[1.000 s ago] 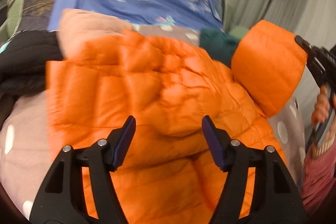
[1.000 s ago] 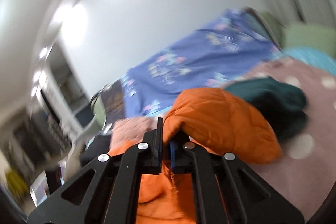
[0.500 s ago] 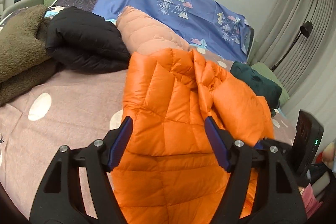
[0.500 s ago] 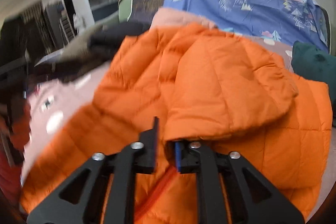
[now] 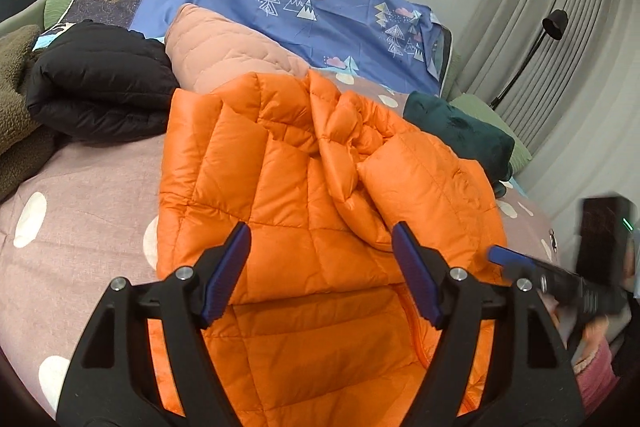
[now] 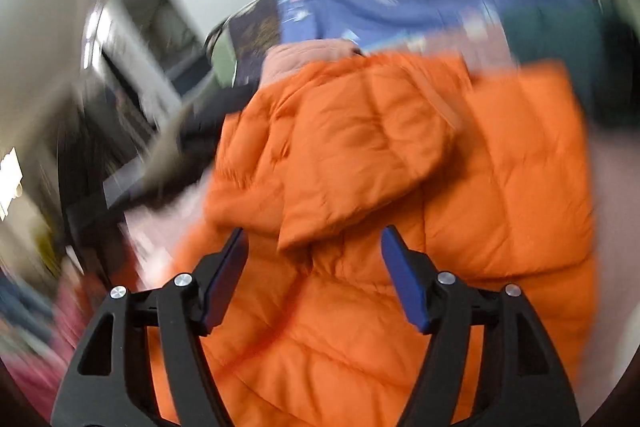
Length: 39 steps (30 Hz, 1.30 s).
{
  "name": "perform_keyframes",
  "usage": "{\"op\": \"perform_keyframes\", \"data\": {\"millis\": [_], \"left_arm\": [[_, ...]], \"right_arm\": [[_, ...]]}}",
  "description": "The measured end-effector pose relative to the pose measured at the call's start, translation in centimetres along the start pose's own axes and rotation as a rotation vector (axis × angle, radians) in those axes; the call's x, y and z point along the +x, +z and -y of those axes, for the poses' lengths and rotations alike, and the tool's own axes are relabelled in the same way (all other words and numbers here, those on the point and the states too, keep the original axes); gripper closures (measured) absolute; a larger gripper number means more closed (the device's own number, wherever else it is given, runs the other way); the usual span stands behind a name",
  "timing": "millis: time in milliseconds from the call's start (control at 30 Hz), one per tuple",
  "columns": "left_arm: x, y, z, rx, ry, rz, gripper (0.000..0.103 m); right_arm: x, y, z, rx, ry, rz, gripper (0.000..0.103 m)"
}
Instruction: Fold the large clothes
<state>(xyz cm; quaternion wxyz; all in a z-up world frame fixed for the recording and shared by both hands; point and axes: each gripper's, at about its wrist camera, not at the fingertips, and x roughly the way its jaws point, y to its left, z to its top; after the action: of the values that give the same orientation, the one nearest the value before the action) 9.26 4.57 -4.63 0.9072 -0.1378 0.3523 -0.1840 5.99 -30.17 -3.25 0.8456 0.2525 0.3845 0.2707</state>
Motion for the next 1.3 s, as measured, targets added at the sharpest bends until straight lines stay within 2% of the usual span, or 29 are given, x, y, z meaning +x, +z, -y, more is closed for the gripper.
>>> {"op": "perform_keyframes", "data": {"millis": [67,100,133,167,200,267,333,367,400,433,533,600,700,767,833,867,900,933,967,1033,1100,1167,1233,1267,1300], "left_arm": [[-0.5,-0.1,-0.4,-0.003,0.013,0.005,0.029],[-1.0,-0.1,-0.8,-0.006,0.020,0.009,0.029],[-1.5,-0.2,-1.4,-0.015,0.033,0.017,0.029],[-2.0,-0.3,-2.0,-0.025,0.042,0.024,0.029],[-2.5,-0.3,-2.6,-0.033,0.047,0.031,0.029],[-3.4,-0.2,-3.8,-0.054,0.060,0.050,0.029],[-4.4,0.1,-5.2,-0.093,0.043,0.080,0.029],[-4.9,0.1,-5.7,-0.112,0.026,0.095,0.029],[-5.4,0.1,-6.2,-0.128,0.008,0.111,0.028],[-6.0,0.0,-6.7,-0.143,-0.012,0.127,0.028],[-7.0,-0.5,-7.7,-0.168,-0.043,0.151,0.024],[-6.7,-0.9,-8.2,-0.171,-0.070,0.126,0.021],[-4.6,-1.2,-7.8,-0.161,-0.062,0.055,0.021],[-2.6,-1.3,-6.6,-0.116,-0.075,-0.002,0.021],[0.2,-1.4,-4.9,-0.026,-0.010,-0.087,0.025],[1.3,-1.8,-4.3,0.015,0.018,-0.123,0.045],[2.5,-2.0,-3.6,0.050,0.046,-0.159,0.074],[3.4,-2.1,-3.2,0.074,0.062,-0.185,0.087],[3.6,-2.0,-2.4,0.092,0.081,-0.181,0.093],[1.9,-0.8,-0.6,0.154,0.118,-0.085,0.094],[-0.8,1.9,1.7,0.232,0.140,0.049,0.094],[-1.7,4.1,2.5,0.265,0.168,0.107,0.094],[-1.1,5.8,2.2,0.270,0.193,0.112,0.093],[0.2,6.2,1.5,0.272,0.222,0.094,0.088],[1.8,6.0,0.8,0.283,0.265,0.061,0.079]], "right_arm": [[1.2,1.6,2.2,0.191,0.042,0.024,0.034],[1.5,2.4,2.4,0.237,0.056,0.045,0.049],[1.7,3.0,2.0,0.235,0.066,0.065,0.063],[1.9,3.8,-0.1,0.154,0.071,0.086,0.081],[1.9,4.2,-2.4,0.056,0.074,0.104,0.082],[2.6,4.0,-8.5,-0.178,0.106,0.109,0.082],[4.1,3.1,-12.4,-0.309,0.171,0.040,0.080],[5.4,2.3,-14.1,-0.370,0.195,-0.019,0.064],[6.3,1.7,-14.9,-0.408,0.199,-0.056,0.048],[7.4,0.9,-15.5,-0.453,0.185,-0.085,0.044],[8.6,-0.5,-14.8,-0.477,0.134,-0.114,0.044],[8.4,-0.6,-13.7,-0.447,0.126,-0.134,0.044],[6.8,-0.9,-11.5,-0.444,0.043,-0.118,0.044],[5.3,-0.8,-9.9,-0.440,-0.032,-0.090,0.044],[3.6,-0.8,-7.9,-0.418,-0.087,-0.062,0.044],[2.7,-0.8,-6.6,-0.406,-0.132,-0.042,0.044],[2.1,-0.7,-5.6,-0.399,-0.180,-0.022,0.044],[1.1,-0.6,-4.4,-0.390,-0.246,0.005,0.044],[0.7,-0.5,-3.5,-0.384,-0.285,0.019,0.044],[-0.5,-0.2,-1.9,-0.372,-0.372,0.056,0.044],[-1.2,0.5,-0.7,-0.361,-0.462,0.088,0.044],[-1.6,1.3,0.0,-0.352,-0.534,0.125,0.044],[-1.1,1.8,0.7,-0.354,-0.584,0.139,0.043],[-0.2,1.8,1.1,-0.355,-0.608,0.122,0.040],[1.0,1.8,1.8,-0.353,-0.647,0.088,0.038]]}}
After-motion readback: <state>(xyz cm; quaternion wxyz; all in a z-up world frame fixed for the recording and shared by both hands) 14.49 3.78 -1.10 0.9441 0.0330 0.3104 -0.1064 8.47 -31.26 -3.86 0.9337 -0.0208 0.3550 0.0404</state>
